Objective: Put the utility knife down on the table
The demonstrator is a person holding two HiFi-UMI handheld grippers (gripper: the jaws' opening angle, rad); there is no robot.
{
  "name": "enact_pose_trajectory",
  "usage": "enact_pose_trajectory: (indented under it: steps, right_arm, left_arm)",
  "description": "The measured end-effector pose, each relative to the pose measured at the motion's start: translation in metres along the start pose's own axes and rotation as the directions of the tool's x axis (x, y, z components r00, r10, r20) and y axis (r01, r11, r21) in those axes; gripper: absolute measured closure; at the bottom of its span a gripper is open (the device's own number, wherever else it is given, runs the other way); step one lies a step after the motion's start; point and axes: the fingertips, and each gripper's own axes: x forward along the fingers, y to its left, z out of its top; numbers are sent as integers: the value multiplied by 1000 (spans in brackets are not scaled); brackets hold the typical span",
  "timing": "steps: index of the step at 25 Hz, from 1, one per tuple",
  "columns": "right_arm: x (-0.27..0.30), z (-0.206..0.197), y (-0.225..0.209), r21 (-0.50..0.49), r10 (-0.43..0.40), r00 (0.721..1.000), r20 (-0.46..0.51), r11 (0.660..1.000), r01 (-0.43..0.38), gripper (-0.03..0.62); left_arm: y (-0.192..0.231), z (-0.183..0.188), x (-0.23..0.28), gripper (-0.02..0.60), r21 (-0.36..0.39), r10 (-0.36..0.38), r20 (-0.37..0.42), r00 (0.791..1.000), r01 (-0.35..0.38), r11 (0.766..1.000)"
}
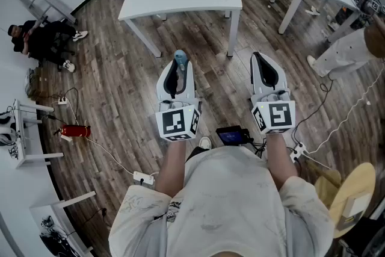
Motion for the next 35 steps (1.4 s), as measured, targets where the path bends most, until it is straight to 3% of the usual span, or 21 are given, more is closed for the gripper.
enact_pose_trajectory:
  steps: [13, 20, 26, 35]
  right_arm:
    - [-8, 1, -72, 12, 13, 1000, 4, 1000, -13, 591]
    - [-74, 8, -165, 20, 37, 999, 26, 999, -38, 589]
    - [-117, -18, -259, 49, 38, 999, 36, 998, -40, 589]
    - [-93, -41, -324, 55, 38, 999, 17, 998, -39, 589]
  left_arm:
    - [-74, -5, 35, 434, -4, 9, -18, 1000, -9, 1000]
    - [-195, -8, 37, 434, -11, 27, -29, 999, -28, 1000]
    - [-289, -34, 58, 434, -18, 53, -37, 998, -54, 998]
    - [-322, -56, 118, 434, -21, 57, -49, 997, -58, 998]
